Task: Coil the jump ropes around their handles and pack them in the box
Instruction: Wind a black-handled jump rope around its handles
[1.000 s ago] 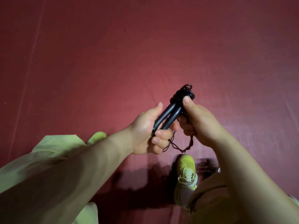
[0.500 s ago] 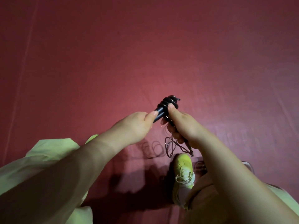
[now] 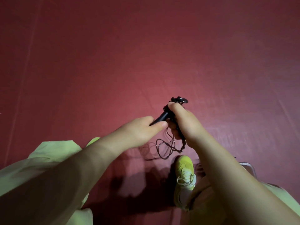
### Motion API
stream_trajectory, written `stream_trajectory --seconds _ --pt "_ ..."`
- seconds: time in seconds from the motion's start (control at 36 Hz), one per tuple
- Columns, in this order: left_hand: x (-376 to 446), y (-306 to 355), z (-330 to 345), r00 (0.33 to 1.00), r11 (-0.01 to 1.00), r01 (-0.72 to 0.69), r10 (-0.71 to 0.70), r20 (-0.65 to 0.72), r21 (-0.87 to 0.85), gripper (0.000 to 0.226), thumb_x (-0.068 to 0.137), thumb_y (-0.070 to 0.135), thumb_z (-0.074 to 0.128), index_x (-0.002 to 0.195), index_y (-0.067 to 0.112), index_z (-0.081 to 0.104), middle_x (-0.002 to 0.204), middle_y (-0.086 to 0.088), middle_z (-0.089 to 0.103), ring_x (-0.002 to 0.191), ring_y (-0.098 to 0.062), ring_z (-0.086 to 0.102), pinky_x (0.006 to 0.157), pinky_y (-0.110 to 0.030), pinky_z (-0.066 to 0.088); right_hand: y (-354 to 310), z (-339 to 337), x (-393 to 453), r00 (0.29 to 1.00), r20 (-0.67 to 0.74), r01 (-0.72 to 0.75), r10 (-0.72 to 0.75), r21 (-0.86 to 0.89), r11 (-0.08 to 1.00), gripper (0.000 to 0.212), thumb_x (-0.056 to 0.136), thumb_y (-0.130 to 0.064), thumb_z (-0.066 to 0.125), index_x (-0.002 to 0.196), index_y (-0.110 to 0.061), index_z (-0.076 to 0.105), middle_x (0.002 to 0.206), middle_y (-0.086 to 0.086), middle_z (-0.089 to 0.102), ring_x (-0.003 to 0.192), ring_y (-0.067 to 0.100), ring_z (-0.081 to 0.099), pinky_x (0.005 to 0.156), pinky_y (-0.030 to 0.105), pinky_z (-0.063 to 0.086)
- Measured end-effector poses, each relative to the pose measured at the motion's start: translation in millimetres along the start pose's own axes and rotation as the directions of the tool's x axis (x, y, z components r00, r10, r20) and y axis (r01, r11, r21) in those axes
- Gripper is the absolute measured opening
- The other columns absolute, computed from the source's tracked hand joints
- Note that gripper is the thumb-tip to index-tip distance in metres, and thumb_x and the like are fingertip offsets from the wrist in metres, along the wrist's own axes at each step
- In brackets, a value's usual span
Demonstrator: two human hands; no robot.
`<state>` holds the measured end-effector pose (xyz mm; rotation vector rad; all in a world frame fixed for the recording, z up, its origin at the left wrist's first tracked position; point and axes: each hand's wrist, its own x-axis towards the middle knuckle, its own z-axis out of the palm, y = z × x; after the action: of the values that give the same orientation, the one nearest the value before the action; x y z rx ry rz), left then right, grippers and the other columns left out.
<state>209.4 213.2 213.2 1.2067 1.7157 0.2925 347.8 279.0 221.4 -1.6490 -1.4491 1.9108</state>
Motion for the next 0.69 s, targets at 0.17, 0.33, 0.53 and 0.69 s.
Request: stream_trajectory --seconds 0.17,0.33,0.53,0.69 --pt "-12 5 -7 0.904 0.71 0.207 0.125 0.41 -0.673 0.037 0.073 0.045 0.072 0.083 0.01 0.064 0.068 -0.007 0.066 0.055 -0.017 0.061 0.06 -0.03 0.049 0 -1 -6 0.981 0.084 0.161 -0.176 0.168 0.973 0.042 0.065 -0.049 0.05 0.078 -0.01 0.048 0.056 0.004 0.04 0.045 0.014 0.035 0.048 0.029 0.028" --pt "-16 -5 -4 0.66 0.428 0.312 0.545 0.517 -0.848 0.051 0.073 0.056 0.072 0.105 0.016 0.073 0.093 -0.001 0.072 0.086 -0.017 0.07 0.079 -0.038 0.058 -5 -4 -9 0.879 0.305 0.229 -0.367 0.406 0.885 0.052 0.041 -0.068 0.072 0.062 -0.021 0.067 0.066 0.012 0.04 0.059 0.023 0.04 0.057 0.03 0.037" --pt "-16 4 -10 0.721 0.364 0.446 0.395 0.569 -0.818 0.043 0.069 0.064 0.053 0.07 0.023 0.066 0.052 0.01 0.046 0.041 -0.004 0.042 0.046 -0.019 0.041 -4 -10 -2 0.914 0.252 0.27 -0.318 0.21 0.94 0.07 0.067 -0.061 0.05 0.096 0.002 0.059 0.068 0.014 0.053 0.057 0.018 0.047 0.058 0.03 0.037" --pt "-14 5 -14 0.831 0.489 0.39 0.179 0.527 -0.78 0.034 0.076 0.055 0.047 0.071 0.022 0.054 0.051 0.009 0.04 0.039 -0.005 0.034 0.045 -0.019 0.032 -2 -15 -2 0.928 0.263 0.256 -0.262 0.059 0.965 0.058 0.086 -0.056 0.042 0.088 -0.001 0.063 0.057 -0.002 0.058 0.047 0.015 0.042 0.047 0.029 0.033"
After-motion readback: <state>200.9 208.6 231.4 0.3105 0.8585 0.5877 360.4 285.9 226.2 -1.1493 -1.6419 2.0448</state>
